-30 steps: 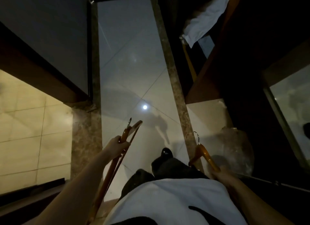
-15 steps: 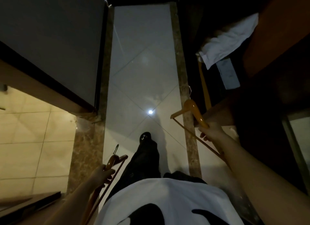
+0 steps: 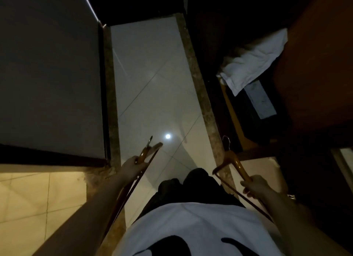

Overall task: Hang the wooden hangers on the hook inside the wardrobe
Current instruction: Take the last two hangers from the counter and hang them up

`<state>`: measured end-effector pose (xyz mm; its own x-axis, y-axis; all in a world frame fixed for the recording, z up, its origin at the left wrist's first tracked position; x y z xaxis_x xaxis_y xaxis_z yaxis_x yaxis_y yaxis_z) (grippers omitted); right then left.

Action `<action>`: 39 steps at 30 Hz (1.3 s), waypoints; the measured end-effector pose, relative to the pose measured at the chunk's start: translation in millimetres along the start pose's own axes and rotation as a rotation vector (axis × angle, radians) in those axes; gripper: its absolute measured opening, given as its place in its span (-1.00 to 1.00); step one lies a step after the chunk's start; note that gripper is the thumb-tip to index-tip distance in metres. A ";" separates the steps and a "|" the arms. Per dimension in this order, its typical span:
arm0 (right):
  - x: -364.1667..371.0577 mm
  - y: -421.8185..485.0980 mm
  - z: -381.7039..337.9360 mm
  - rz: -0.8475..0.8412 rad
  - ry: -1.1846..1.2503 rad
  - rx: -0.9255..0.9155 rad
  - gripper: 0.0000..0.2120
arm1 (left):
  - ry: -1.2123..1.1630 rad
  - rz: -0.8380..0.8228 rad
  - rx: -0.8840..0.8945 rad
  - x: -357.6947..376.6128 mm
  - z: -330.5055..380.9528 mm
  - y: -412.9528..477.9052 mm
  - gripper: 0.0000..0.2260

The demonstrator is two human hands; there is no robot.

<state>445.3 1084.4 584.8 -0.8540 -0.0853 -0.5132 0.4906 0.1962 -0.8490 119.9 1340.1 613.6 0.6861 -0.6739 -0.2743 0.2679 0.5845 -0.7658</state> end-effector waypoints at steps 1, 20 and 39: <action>-3.5 4.4 -2.5 -0.001 0.006 0.028 -0.72 | -0.008 -0.013 0.020 -2.4 17.9 9.2 -0.85; -198.9 111.9 -260.5 0.047 0.248 -0.227 -0.88 | 0.178 0.034 -0.147 -42.1 145.3 181.9 -0.72; -346.7 105.8 -291.5 0.441 0.599 -0.086 -0.69 | 0.612 -0.592 0.558 68.7 563.7 307.8 -0.88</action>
<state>742.8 1419.6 709.5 -0.5413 0.5610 -0.6263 0.8150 0.1670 -0.5548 630.8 1728.4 686.9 -0.0812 -0.9472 -0.3100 0.8368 0.1042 -0.5375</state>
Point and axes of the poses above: each hand's wrist, its own y-axis towards the middle knuckle, its own x-axis out of the palm, z = x × y, the point moved 7 cm from there along y, towards the middle knuckle, and after that the axes turned 8 degrees about -y, right-handed, at the moved point
